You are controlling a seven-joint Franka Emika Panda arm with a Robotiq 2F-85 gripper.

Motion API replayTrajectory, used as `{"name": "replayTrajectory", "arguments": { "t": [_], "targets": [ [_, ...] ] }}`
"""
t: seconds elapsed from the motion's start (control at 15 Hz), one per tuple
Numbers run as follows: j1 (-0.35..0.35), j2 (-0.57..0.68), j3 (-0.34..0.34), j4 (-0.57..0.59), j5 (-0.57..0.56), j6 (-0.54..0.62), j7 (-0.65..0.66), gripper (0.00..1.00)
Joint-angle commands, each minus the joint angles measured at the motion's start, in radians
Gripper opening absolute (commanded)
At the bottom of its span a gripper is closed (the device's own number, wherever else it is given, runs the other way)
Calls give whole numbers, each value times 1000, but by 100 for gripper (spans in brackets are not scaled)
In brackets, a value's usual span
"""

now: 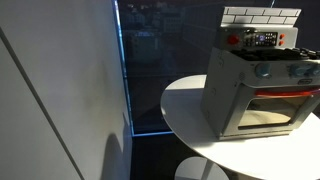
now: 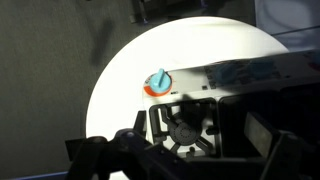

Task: Press the orange button on the cooker

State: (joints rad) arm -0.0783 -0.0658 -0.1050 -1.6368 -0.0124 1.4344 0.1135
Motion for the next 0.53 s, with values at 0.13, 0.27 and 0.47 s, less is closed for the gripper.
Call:
{"name": "replayTrajectory", "arguments": {
  "t": [0.13,0.27,0.47],
  "targets": [
    [-1,-128,9,-87,-9,31,-78,100],
    [0,-154,11,-105,-8,37,-92,100],
    [-3,-133,11,-79,1,14,-77,100]
  ]
}}
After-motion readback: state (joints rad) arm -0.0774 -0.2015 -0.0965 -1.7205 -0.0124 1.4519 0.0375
